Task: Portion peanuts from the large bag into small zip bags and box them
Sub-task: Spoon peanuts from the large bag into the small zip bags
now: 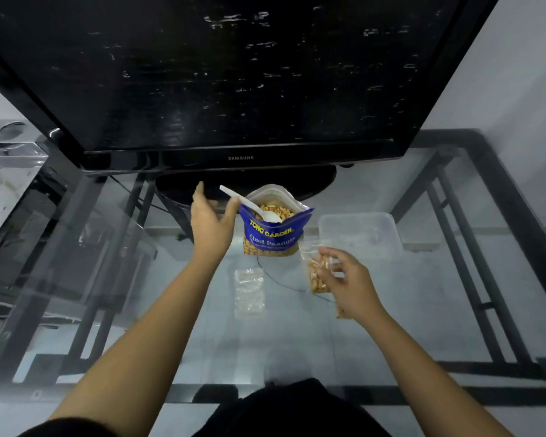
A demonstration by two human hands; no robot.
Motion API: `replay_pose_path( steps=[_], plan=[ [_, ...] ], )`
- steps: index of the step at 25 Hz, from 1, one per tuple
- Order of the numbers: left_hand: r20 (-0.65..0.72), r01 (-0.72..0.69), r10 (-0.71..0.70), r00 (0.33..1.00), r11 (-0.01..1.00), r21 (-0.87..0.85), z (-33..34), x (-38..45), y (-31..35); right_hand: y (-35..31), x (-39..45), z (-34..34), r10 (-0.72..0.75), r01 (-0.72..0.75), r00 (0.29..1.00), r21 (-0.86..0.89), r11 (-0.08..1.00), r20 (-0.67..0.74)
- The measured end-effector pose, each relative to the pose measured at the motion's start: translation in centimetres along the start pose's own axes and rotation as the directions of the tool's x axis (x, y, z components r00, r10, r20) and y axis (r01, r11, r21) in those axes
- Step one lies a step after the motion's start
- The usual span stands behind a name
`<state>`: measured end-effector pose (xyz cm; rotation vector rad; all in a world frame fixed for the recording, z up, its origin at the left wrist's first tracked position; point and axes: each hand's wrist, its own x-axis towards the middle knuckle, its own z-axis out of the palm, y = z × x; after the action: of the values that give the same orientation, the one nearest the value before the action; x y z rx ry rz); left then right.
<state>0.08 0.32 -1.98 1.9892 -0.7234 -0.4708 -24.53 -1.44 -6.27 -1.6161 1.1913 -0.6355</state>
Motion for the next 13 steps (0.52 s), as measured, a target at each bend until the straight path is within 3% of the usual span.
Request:
replay_pose_path(
  steps=[2,4,7,11,13],
  plan=[
    [-0.026,-0.058,0.059,0.998,0.998,0.03,0.2,-2.4,-2.4,2.3,-1.0,-0.1,0.075,-0.073,0.997,-0.082,0.994,0.025],
    [0.148,-0.178,0.145,0.978,0.954,0.241,0.6,-4.5,-5.6,4.0,-1.7,-0.2,0.124,-0.114,0.991,-0.164,0.98,0.049],
    [0.409,-0.32,0.111,0.906,0.814,0.486,1.2,-5.7,-10.1,5.7,-2.4,0.1,0.122,-0.088,0.989,-0.327,0.941,0.084],
    [0.452,-0.361,0.061,0.89,0.699,0.617,1.8,-6.1,-11.3,7.3,-3.1,0.2,0.042,0.033,0.994,-0.626,0.779,0.105],
    [0.428,-0.374,0.085,0.9,0.655,0.657,1.9,-5.9,-11.2,7.7,-3.1,0.5,0.042,0.019,0.996,-0.641,0.767,0.08]
  ],
)
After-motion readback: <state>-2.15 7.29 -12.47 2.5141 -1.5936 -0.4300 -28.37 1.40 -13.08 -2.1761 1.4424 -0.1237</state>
